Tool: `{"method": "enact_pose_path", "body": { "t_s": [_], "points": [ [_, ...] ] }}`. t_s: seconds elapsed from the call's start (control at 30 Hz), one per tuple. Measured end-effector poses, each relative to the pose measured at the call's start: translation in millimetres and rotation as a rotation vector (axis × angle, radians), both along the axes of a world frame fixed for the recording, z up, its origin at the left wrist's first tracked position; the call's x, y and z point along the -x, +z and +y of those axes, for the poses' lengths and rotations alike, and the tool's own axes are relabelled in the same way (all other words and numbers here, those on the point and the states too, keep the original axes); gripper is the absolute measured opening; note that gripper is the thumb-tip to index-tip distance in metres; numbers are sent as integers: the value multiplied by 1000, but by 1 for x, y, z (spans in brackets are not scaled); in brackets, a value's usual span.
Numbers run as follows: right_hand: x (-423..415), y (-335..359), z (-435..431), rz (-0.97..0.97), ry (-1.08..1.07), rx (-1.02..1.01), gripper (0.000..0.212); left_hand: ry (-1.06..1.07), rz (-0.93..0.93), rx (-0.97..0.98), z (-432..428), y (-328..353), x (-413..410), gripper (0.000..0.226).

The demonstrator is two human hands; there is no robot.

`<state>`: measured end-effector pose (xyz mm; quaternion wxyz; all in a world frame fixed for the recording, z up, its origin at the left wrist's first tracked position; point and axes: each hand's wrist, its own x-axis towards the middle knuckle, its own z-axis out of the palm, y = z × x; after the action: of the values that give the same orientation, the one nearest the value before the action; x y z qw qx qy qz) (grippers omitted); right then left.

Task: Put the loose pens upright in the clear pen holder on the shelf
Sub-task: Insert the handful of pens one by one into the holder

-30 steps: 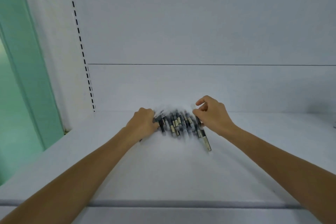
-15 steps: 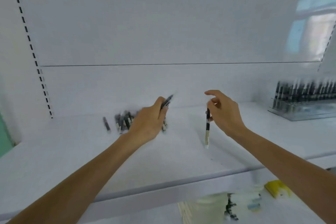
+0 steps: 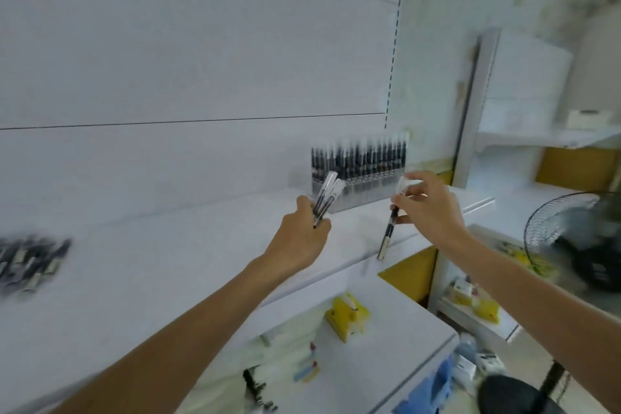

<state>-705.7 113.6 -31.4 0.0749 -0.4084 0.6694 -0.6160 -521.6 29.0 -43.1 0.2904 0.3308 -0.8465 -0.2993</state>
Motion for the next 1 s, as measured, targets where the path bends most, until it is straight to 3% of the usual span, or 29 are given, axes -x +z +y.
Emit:
{"method": "enact_pose_path", "body": {
  "t_s": [0.2, 0.37, 0.53, 0.7, 1.0],
  "points": [
    [105, -12, 47, 35, -143, 61, 34, -106, 21, -13, 30, -12, 104, 16],
    [149, -9, 47, 18, -110, 122, 35, -90, -34, -93, 33, -17, 149, 27],
    [181, -7, 22, 9, -116, 162, 35, -119, 10, -133, 16, -11, 175, 15],
    [208, 11, -23, 83, -83, 140, 34, -100, -91, 84, -18, 1, 197, 17],
    [254, 38, -97, 226, 56, 201, 37, -4, 10, -5, -54, 13, 254, 28]
  ]
}}
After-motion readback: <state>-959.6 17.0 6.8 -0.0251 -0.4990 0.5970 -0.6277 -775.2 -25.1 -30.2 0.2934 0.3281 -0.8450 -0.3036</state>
